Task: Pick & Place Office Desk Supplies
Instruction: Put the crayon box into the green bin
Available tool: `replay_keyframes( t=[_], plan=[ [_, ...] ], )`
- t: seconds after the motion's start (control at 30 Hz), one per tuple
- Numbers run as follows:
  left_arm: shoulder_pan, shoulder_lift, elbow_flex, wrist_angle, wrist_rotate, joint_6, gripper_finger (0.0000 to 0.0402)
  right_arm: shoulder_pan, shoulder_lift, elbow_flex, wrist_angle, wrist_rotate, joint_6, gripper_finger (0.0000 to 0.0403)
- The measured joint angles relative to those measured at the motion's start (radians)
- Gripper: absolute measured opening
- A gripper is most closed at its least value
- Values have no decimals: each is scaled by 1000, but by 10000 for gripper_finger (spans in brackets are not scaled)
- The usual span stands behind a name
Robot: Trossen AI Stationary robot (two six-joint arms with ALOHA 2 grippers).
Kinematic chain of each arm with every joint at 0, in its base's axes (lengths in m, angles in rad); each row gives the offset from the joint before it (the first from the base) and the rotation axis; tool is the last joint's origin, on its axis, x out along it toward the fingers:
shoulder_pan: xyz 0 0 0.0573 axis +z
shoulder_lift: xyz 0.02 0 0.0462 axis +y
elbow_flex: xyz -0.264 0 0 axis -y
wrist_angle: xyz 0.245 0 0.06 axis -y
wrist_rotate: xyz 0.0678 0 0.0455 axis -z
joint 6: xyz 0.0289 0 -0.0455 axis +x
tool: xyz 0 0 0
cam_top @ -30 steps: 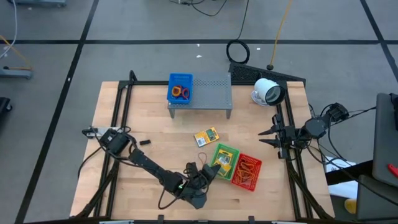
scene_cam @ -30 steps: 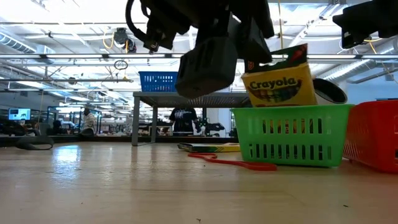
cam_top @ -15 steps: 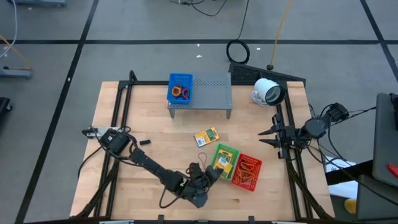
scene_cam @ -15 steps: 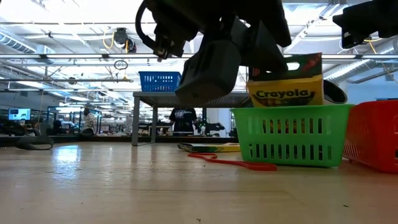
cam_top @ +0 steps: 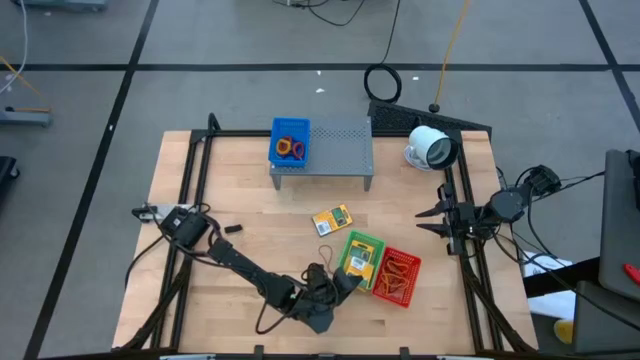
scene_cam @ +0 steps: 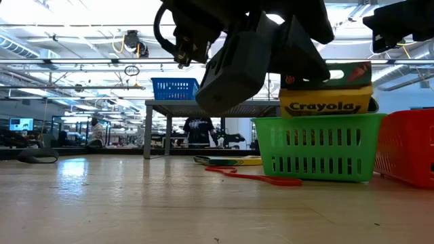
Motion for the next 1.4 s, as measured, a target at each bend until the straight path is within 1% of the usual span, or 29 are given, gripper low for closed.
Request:
replay_keyframes(
  t=[0.13, 0.27, 0.5, 0.6, 0.73, 0.87, 1.13, 1.4],
  plan=[
    [12, 0, 0, 13, 25, -1, 234, 0, 0, 0, 0, 0, 0, 95],
    [23, 0, 0, 38, 28, 0, 247, 0, 0, 0, 0, 0, 0, 94],
    [37, -5, 0, 49, 31, 0, 251, 0, 0, 0, 0, 0, 0, 94],
    [49, -17, 0, 45, 60, 27, 251, 0, 0, 0, 0, 0, 0, 94],
    [68, -44, 0, -18, 107, 44, 251, 0, 0, 0, 0, 0, 0, 96],
    [80, -66, -1, -88, 122, 42, 251, 0, 0, 0, -1, 0, 0, 94],
    [102, -111, -1, -236, 246, 15, 251, 0, 0, 0, 0, 0, 0, 94],
    [116, -119, -1, -250, 321, -7, 251, 0, 0, 0, 0, 0, 0, 95]
  ],
)
